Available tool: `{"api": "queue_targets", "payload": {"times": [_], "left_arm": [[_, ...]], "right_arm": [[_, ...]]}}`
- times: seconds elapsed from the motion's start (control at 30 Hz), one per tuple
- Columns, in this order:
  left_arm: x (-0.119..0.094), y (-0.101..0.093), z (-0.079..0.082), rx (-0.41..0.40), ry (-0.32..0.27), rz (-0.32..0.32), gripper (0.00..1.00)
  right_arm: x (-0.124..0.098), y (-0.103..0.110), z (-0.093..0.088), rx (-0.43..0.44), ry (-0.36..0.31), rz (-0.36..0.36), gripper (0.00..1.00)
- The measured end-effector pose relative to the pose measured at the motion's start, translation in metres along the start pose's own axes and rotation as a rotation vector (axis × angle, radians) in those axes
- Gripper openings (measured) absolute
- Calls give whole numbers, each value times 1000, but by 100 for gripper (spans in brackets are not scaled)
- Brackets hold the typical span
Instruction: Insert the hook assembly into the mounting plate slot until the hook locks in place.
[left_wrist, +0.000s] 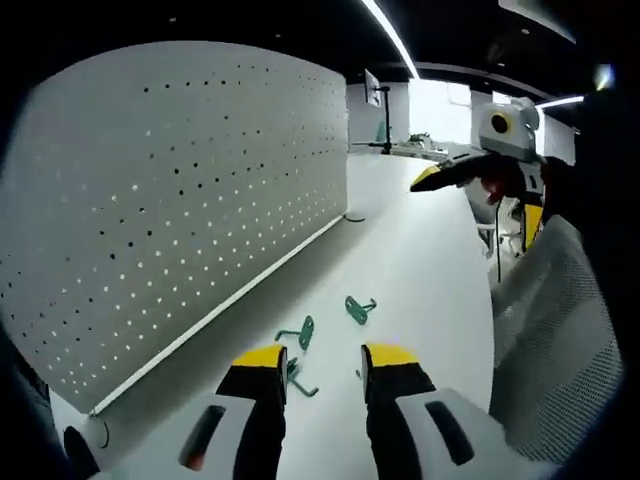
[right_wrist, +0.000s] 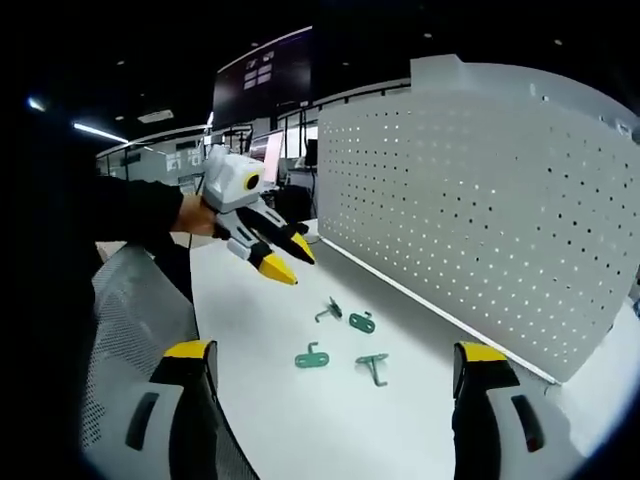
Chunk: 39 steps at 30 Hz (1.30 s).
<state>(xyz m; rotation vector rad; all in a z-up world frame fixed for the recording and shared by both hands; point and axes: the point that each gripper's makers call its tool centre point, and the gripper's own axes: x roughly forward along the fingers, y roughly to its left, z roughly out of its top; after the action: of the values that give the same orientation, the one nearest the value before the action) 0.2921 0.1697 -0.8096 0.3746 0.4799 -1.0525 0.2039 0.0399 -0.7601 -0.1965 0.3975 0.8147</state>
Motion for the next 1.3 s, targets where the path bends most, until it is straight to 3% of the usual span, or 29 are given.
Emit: {"api": "queue_targets", "payload": {"times": [0.27,0.63,0.9,1.23,1.3], "left_arm": [[26,14,-16,64,83,1,20],[53,27,-35,89,155,-8,12],[62,31,-50,105,216,-15,10],[55,27,-56,93,235,-9,3],[53,27,-56,95,235,-3,6]], "right_arm": [[2,-5,-6,20,5,-5,95],[5,-8,-11,37,16,-6,94],[4,-11,-10,36,21,-7,94],[6,-9,-7,30,11,-1,94],[7,-7,-9,27,19,4,94]]}}
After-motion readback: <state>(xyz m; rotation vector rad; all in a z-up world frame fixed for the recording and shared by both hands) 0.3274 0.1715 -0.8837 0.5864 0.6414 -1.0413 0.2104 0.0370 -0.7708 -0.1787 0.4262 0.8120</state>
